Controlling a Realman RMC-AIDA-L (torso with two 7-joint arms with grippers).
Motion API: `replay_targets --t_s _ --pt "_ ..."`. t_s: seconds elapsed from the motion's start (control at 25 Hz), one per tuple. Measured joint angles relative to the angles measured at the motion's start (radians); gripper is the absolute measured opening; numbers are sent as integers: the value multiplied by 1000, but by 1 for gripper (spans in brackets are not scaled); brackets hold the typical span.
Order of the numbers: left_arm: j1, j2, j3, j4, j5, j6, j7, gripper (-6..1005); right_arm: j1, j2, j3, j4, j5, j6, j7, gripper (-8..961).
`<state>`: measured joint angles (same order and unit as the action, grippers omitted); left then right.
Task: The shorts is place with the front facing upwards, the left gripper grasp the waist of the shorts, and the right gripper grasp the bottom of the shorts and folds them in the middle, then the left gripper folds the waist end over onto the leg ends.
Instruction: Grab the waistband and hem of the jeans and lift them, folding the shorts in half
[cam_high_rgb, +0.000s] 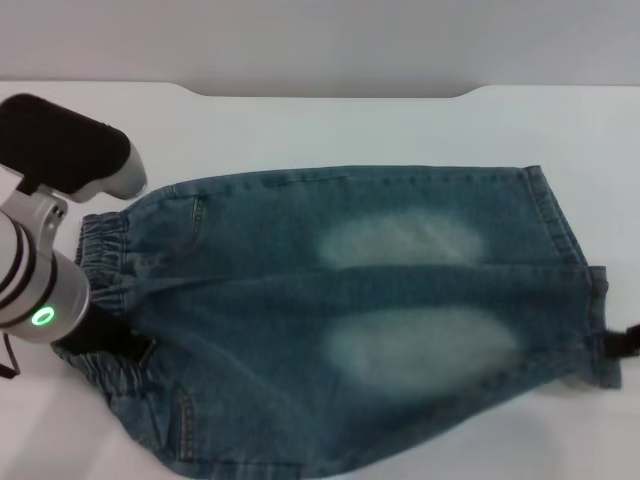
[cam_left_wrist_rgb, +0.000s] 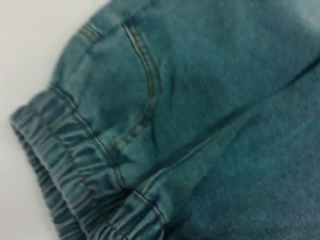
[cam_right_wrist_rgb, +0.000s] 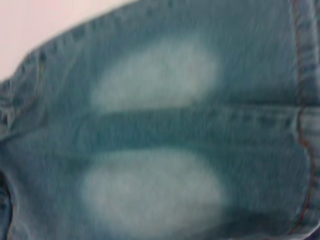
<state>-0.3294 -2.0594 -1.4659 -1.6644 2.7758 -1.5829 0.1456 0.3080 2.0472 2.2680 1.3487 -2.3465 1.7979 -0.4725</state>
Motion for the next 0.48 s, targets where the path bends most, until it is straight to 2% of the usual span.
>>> replay_targets --t_s 0.28,0.48 --pt "24 3 -32 -33 10 67 7 35 -3 -2 67 64 82 -12 -28 21" --pt "48 2 -48 -56 7 146 27 35 -3 10 104 104 85 -51 -84 21"
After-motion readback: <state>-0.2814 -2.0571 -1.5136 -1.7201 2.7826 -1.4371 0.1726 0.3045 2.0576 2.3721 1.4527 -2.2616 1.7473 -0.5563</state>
